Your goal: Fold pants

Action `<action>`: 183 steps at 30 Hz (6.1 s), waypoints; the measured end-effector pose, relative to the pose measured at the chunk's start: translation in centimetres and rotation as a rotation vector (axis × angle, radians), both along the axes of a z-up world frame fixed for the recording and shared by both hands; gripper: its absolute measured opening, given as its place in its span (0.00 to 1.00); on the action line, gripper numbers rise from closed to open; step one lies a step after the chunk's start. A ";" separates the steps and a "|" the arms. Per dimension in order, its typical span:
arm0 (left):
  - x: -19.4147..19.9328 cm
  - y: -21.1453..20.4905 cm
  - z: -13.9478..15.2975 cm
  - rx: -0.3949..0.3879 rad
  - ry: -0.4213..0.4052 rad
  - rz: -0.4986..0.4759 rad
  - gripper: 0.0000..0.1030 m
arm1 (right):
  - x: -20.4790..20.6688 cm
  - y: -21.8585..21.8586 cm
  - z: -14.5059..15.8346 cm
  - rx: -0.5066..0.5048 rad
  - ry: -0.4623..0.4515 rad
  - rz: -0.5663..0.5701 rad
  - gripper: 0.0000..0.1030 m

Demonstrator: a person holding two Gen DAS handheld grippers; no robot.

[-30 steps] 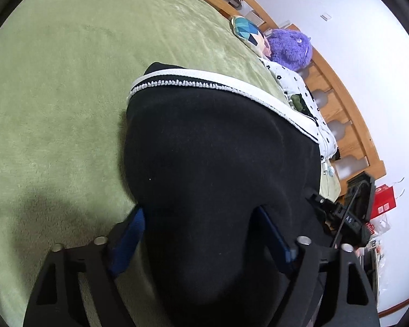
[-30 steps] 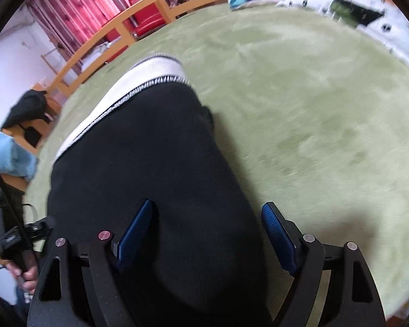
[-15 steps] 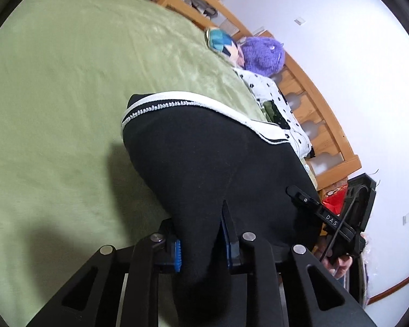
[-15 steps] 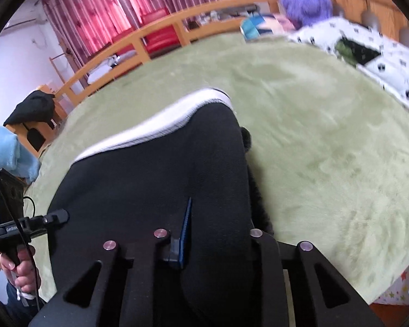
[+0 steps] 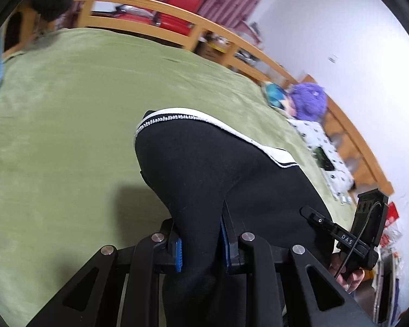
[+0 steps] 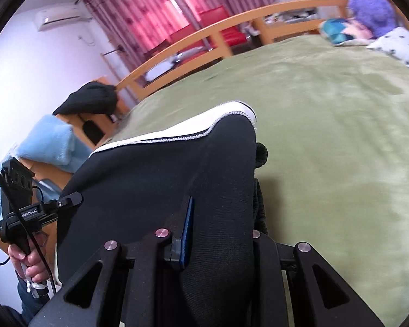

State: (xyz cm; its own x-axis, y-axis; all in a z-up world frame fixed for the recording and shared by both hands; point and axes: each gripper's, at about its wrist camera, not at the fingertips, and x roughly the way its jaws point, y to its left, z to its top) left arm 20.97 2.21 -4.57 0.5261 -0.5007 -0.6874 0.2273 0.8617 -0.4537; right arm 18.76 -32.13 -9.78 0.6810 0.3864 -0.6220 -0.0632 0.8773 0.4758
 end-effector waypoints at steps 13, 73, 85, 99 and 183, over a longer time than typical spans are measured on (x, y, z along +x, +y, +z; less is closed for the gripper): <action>-0.9 5.2 -4.5 0.320 0.033 0.149 0.58 | 0.0 3.6 -1.3 -0.267 0.044 -0.061 0.43; -5.4 2.3 -7.3 0.186 0.012 0.105 0.63 | -0.7 6.4 -2.6 -0.353 -0.049 0.104 0.48; -11.9 5.7 -10.2 0.290 0.085 0.195 0.71 | -5.7 1.3 -5.9 -0.447 0.097 -0.104 0.40; -17.0 -2.1 0.7 0.269 -0.139 0.155 0.71 | -14.0 4.6 4.6 -0.407 -0.012 -0.158 0.53; -22.6 -2.9 5.7 0.328 -0.197 0.226 0.85 | -20.8 7.2 10.1 -0.452 -0.090 -0.172 0.95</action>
State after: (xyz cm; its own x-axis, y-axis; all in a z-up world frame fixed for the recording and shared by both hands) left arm -1.61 -0.64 1.18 0.7344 -0.1302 -0.6661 0.0712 0.9908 -0.1152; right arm -2.04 -24.96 0.33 0.7702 -0.0310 -0.6371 0.0771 0.9960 0.0447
